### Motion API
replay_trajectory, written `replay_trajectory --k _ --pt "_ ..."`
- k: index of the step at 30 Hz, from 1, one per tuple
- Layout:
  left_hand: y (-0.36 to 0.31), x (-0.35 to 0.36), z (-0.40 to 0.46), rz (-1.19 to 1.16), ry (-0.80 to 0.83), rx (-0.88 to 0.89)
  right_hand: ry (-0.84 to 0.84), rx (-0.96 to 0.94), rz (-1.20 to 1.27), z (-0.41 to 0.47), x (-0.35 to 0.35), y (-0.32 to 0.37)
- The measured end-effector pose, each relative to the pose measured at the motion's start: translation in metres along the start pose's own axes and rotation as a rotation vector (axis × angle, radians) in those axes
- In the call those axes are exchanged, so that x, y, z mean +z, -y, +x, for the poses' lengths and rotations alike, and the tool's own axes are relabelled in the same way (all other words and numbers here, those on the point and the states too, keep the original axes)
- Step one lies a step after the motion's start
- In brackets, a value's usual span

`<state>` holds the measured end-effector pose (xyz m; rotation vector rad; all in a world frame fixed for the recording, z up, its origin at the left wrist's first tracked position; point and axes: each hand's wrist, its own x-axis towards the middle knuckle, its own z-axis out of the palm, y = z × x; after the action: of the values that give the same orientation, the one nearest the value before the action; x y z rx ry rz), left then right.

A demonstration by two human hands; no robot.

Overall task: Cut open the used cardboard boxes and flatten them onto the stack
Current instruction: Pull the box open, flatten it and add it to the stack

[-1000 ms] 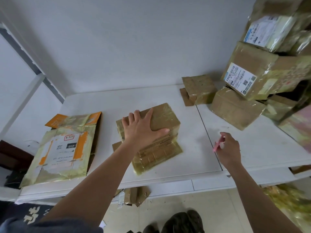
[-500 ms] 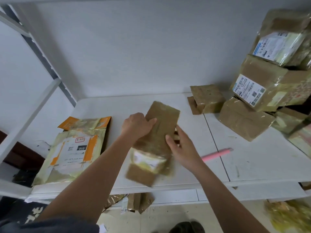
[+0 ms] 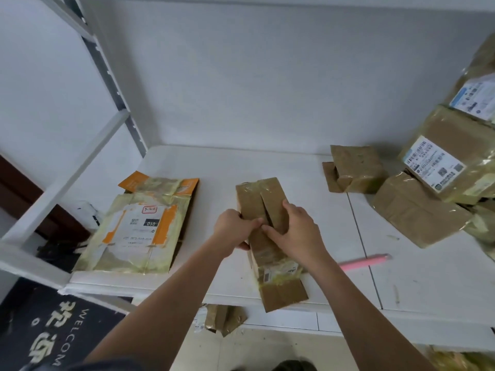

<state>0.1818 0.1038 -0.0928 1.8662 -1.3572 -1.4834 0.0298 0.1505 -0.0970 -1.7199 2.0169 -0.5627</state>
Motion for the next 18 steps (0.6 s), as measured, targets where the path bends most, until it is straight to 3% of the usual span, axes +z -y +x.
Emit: replay_trajectory --k 6,13,18 --pt "0.003 0.002 0.003 0.075 -0.032 0.022 -0.002 0.032 0.046 0.005 -0.008 0.003" --pt "0.006 0.001 0.005 0.087 -0.038 0.006 0.210 0.169 0.531 0.016 -0.043 -0.018" --pt "0.011 -0.006 0.007 0.045 -0.035 0.010 0.329 0.400 0.987 0.007 -0.054 -0.055"
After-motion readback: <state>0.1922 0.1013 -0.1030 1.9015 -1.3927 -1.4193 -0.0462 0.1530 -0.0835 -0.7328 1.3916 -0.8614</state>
